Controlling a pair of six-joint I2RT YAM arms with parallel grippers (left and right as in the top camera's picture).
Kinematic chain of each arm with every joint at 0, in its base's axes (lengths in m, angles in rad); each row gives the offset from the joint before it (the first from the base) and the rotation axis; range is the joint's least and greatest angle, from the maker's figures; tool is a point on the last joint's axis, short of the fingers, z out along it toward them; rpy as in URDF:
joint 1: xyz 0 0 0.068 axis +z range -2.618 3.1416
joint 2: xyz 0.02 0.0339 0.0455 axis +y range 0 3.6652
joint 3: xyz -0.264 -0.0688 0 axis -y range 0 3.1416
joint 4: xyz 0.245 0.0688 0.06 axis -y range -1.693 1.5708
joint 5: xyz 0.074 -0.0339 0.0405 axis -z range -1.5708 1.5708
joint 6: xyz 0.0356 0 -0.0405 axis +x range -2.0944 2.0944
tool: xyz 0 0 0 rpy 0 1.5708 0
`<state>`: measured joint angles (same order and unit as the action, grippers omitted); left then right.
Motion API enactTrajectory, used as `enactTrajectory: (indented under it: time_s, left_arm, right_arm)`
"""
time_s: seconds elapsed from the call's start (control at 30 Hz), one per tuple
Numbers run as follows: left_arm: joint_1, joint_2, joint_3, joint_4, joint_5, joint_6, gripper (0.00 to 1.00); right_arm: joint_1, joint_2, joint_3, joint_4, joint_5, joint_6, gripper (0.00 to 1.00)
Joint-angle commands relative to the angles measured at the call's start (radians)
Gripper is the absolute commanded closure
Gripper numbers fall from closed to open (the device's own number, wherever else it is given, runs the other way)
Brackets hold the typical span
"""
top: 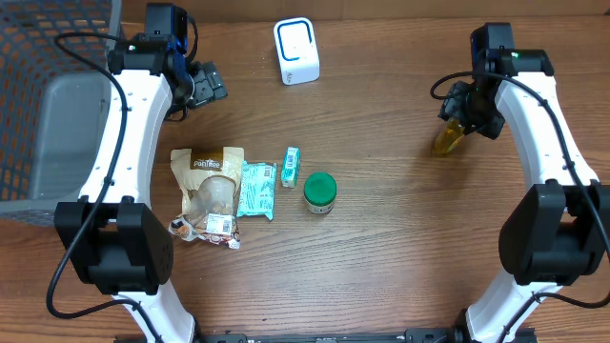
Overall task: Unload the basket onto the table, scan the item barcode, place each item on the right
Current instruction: 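Move the bottle right and set it upright on the table, then open the right gripper and lift it off the bottle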
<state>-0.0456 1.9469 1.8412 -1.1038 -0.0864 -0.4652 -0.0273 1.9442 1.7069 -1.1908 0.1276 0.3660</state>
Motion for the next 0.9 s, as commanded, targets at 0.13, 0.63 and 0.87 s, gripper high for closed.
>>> enactTrajectory:
  time_s: [0.13,0.63,0.87]
  left_arm:
    - [-0.001,-0.013,0.019,0.001,0.005,-0.01,0.0]
    - [-0.001,-0.013,0.019,0.001,0.005,-0.01,0.0]
    - [-0.001,-0.013,0.019,0.001,0.005,-0.01,0.0]
  right_arm:
    - [-0.005,-0.016,0.002,0.155,0.028,-0.099,0.2]
    - [0.082,-0.016,0.001,0.35,-0.395,-0.172,0.13]
    - [0.178,-0.016,0.001,0.207,-0.395,-0.09,0.0]
